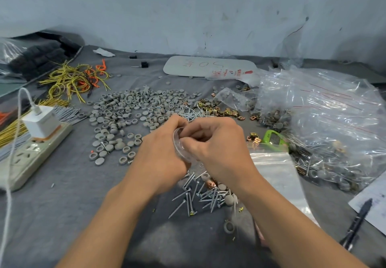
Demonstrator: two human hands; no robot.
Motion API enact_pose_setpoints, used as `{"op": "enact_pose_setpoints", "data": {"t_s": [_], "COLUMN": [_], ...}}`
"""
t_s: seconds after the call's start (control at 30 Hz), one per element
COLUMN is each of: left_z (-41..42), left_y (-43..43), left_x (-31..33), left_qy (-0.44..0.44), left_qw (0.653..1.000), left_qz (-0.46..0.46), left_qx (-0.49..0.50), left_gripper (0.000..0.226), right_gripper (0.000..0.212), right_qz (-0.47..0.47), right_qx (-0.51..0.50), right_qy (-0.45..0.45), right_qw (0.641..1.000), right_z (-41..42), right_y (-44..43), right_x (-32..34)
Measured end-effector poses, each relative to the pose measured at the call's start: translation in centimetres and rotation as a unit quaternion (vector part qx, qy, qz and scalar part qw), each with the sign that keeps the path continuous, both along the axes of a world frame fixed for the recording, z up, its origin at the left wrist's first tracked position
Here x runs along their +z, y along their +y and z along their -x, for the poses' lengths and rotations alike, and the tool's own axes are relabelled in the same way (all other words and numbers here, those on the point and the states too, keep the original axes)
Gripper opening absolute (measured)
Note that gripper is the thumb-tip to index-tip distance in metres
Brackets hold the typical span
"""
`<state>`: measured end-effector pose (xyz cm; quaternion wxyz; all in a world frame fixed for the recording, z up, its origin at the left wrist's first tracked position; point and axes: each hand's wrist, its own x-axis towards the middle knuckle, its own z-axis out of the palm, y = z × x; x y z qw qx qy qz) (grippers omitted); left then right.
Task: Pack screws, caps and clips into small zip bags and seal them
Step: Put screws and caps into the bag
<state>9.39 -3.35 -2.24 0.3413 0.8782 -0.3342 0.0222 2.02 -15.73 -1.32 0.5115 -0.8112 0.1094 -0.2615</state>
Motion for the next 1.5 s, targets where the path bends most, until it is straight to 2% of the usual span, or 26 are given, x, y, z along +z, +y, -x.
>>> {"op": "enact_pose_setpoints", "data": {"t_s": [0.17, 0.33, 0.47, 0.6, 0.67, 0.77, 0.87, 1.03, 1.27, 1.5], "left_z": [0.3, 0.5, 0.4, -0.2, -0.7, -1.1, -1.1, -0.9, -0.9, -0.8], "left_y": [-0.3, -0.1, 0.1, 0.1, 0.2, 0.4, 0.3, 0.2, 0.2, 0.2], "left_x": [-0.1, 0.4, 0.5, 0.1, 0.0, 0.1, 0.0, -0.2, -0.4, -0.3], "left_qy": [-0.015, 0.03, 0.04, 0.05, 0.052, 0.038, 0.017, 0.012, 0.016, 0.021], "left_qw": [0.999, 0.999, 0.998, 0.994, 0.987, 0.982, 0.986, 0.99, 0.992, 0.993], "left_qz": [-0.031, 0.014, 0.035, 0.071, 0.102, 0.101, 0.072, 0.049, 0.028, 0.014], "left_qx": [-0.018, -0.042, -0.031, 0.063, 0.117, 0.153, 0.149, 0.132, 0.125, 0.111], "left_gripper": [0.034, 0.051, 0.053, 0.049, 0.046, 0.045, 0.047, 0.044, 0.042, 0.042], "right_gripper": [0.015, 0.022, 0.036, 0.024, 0.019, 0.005, 0.016, 0.004, 0.026, 0.02], "right_qz": [-0.042, -0.005, 0.03, 0.064, 0.114, 0.221, 0.298, 0.33, 0.298, 0.32], "right_qx": [0.003, 0.044, 0.059, -0.041, -0.071, 0.002, 0.045, 0.083, 0.123, 0.115], "right_qy": [-0.041, -0.028, -0.008, -0.05, 0.024, 0.214, 0.311, 0.314, 0.299, 0.293], "right_qw": [0.998, 0.999, 0.998, 0.996, 0.991, 0.951, 0.901, 0.886, 0.898, 0.894], "right_z": [0.4, 0.2, 0.3, 0.2, 0.2, 0.3, 0.4, 0.2, 0.1, 0.2], "right_y": [-0.2, 0.2, 0.1, -0.7, -1.3, -1.3, -0.3, 0.5, -0.5, -0.9], "right_x": [0.6, 0.1, 0.1, 0.0, 0.0, -0.8, -1.3, -1.6, -1.5, -1.5]}}
